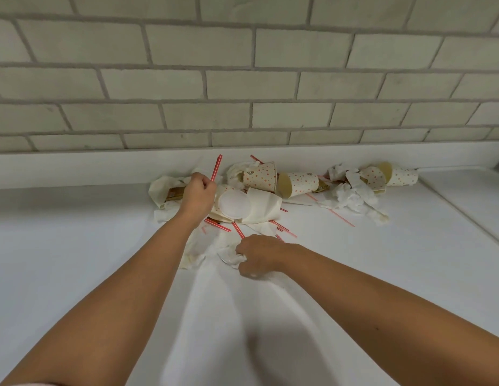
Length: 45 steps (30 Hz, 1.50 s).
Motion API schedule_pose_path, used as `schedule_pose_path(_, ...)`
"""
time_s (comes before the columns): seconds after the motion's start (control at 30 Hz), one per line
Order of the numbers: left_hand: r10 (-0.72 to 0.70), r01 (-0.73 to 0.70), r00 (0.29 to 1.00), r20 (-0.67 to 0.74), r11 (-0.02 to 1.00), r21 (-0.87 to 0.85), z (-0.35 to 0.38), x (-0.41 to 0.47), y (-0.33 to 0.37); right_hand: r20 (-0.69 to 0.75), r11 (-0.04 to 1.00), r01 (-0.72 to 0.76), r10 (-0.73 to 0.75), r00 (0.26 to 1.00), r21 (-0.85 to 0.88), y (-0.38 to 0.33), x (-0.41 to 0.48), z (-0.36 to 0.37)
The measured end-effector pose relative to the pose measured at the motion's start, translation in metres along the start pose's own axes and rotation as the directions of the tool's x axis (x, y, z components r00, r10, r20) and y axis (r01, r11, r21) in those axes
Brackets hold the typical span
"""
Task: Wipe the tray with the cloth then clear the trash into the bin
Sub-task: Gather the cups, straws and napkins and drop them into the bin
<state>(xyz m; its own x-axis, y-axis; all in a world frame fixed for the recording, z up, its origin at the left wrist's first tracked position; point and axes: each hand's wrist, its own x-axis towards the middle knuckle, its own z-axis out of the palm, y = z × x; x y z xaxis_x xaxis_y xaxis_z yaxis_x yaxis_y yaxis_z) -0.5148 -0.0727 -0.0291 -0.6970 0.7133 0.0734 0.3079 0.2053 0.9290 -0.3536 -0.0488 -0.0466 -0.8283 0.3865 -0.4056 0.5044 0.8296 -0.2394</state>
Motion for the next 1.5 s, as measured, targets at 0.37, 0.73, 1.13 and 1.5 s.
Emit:
schedule_pose_path(0.37, 0.057, -0.059, 0.989, 0.137, 0.998, 0.013, 0.053, -0.028, 0.031, -0.159, 0.868, 0.030, 0.056, 0.986, 0.495, 0.053, -0.082, -0.037)
schedule_pose_path(0.73, 0.112, -0.103, 0.905, 0.411, 0.994, -0.043, 0.178, -0.108, 0.091, -0.318, 0.726, -0.079, 0.393, 0.863, 0.683, 0.131, -0.207, -0.023)
schedule_pose_path(1.13, 0.131, -0.126, 0.569, 0.812, 0.989, -0.071, 0.336, -0.282, 0.165, -0.266, 0.414, -0.187, 0.808, 0.525, 0.891, 0.236, -0.378, 0.046)
schedule_pose_path(1.5, 0.023, -0.424, 0.186, 0.982, 0.904, 0.059, 0.417, -0.448, 0.159, -0.023, 0.096, -0.202, 0.941, 0.338, 0.975, 0.293, -0.507, 0.187)
